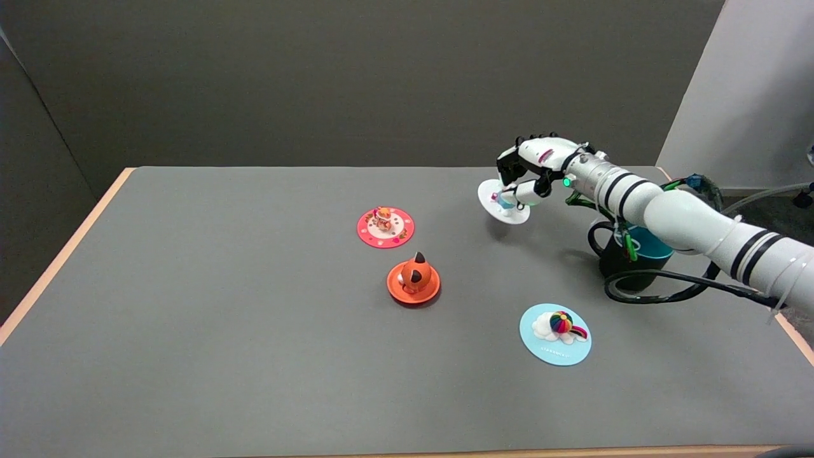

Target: Pick up the white cup lid.

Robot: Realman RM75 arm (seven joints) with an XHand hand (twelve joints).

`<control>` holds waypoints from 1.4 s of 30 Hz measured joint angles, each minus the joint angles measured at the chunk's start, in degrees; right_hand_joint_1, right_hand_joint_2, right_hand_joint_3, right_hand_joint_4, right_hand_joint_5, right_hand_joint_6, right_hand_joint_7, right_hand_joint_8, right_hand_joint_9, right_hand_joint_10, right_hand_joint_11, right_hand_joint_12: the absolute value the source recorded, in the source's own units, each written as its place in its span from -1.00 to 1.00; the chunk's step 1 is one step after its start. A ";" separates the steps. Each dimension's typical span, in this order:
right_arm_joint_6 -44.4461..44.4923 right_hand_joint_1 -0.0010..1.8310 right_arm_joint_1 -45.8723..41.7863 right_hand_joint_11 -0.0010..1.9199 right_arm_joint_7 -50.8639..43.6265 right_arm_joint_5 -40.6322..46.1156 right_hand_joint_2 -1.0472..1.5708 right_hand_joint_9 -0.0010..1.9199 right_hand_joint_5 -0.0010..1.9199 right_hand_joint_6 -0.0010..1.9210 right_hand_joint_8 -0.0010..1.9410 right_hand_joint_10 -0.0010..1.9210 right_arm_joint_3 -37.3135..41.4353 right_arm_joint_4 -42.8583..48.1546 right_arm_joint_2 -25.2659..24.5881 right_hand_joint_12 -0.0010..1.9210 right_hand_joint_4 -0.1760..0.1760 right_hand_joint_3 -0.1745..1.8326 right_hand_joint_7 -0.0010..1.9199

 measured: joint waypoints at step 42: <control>-14.57 0.05 -1.78 -0.48 2.92 -13.62 0.60 -0.25 -0.18 0.41 -0.20 -0.45 13.74 -4.85 4.84 -0.71 0.69 -0.48 -0.20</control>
